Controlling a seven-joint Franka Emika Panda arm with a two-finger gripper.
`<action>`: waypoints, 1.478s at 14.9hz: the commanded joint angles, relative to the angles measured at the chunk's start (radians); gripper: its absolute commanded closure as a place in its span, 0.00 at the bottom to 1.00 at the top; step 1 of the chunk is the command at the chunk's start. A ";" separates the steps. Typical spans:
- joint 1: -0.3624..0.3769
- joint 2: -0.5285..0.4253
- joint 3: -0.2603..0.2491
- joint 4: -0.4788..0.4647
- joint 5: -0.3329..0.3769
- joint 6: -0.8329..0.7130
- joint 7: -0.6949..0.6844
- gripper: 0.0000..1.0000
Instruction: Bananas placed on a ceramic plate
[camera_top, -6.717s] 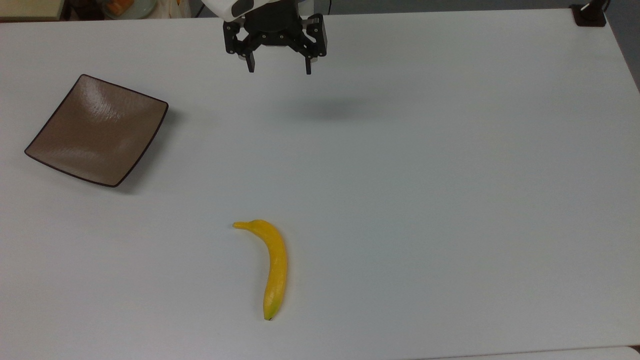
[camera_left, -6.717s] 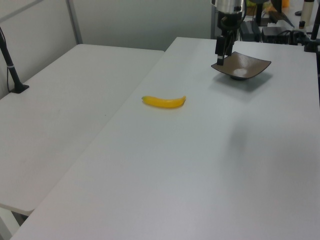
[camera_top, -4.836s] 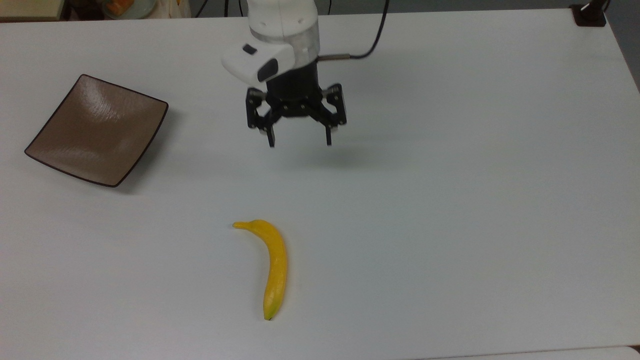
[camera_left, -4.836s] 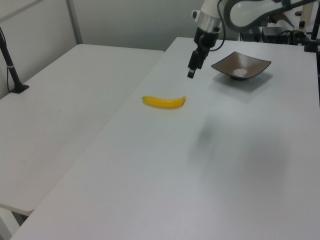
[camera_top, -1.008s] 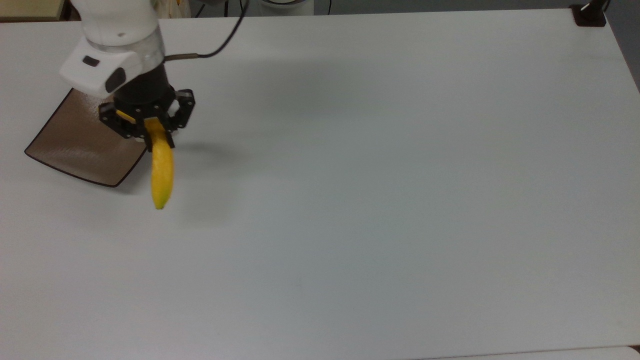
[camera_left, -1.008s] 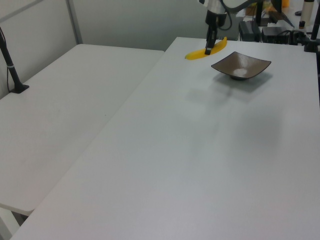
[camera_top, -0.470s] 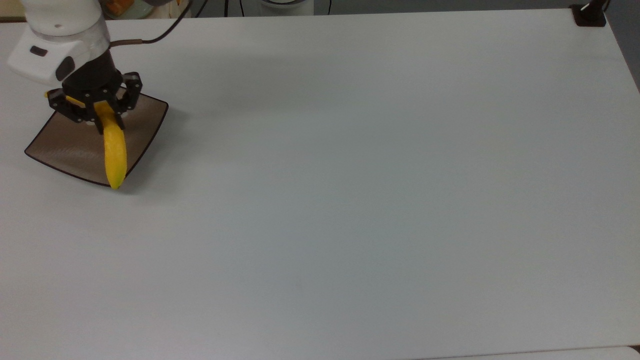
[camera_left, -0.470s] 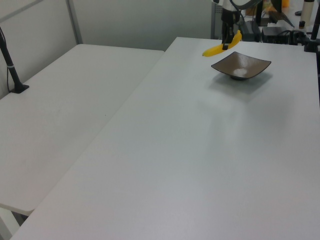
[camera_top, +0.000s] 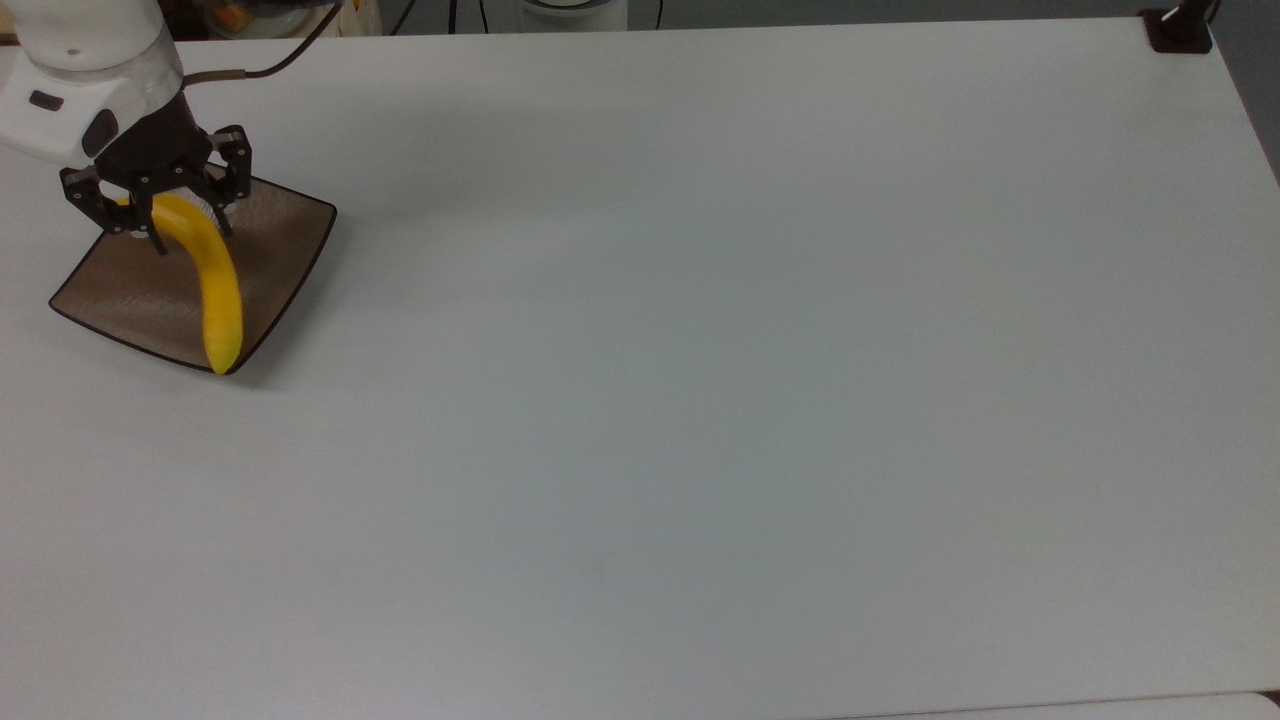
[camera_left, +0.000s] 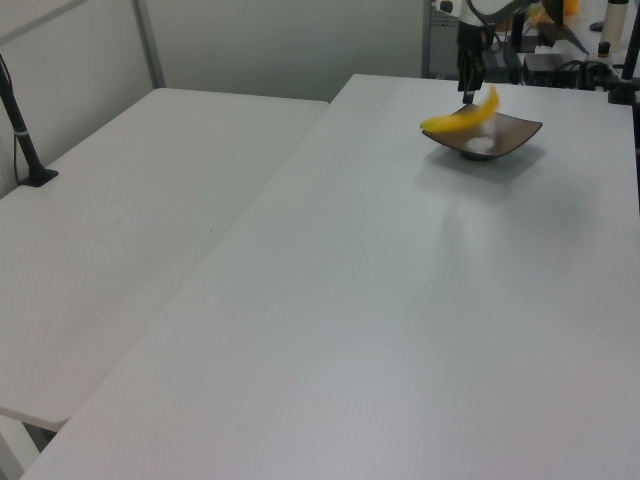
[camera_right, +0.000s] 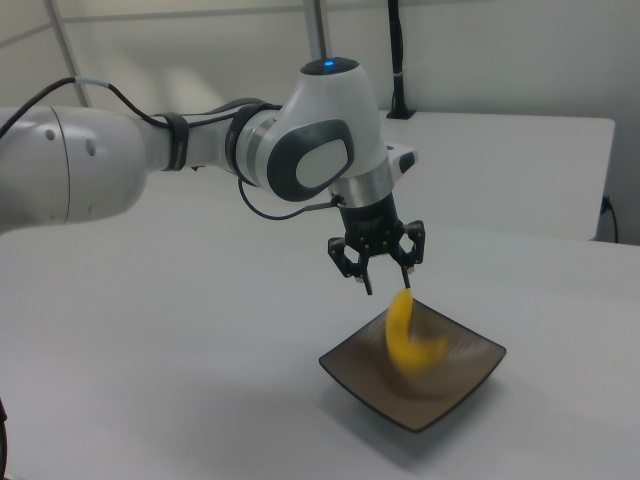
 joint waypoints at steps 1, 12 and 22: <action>0.012 -0.032 -0.007 -0.035 0.015 -0.009 -0.005 0.00; 0.089 -0.095 0.114 -0.026 0.019 -0.018 0.666 0.00; 0.132 -0.210 0.304 0.000 0.018 -0.330 0.907 0.00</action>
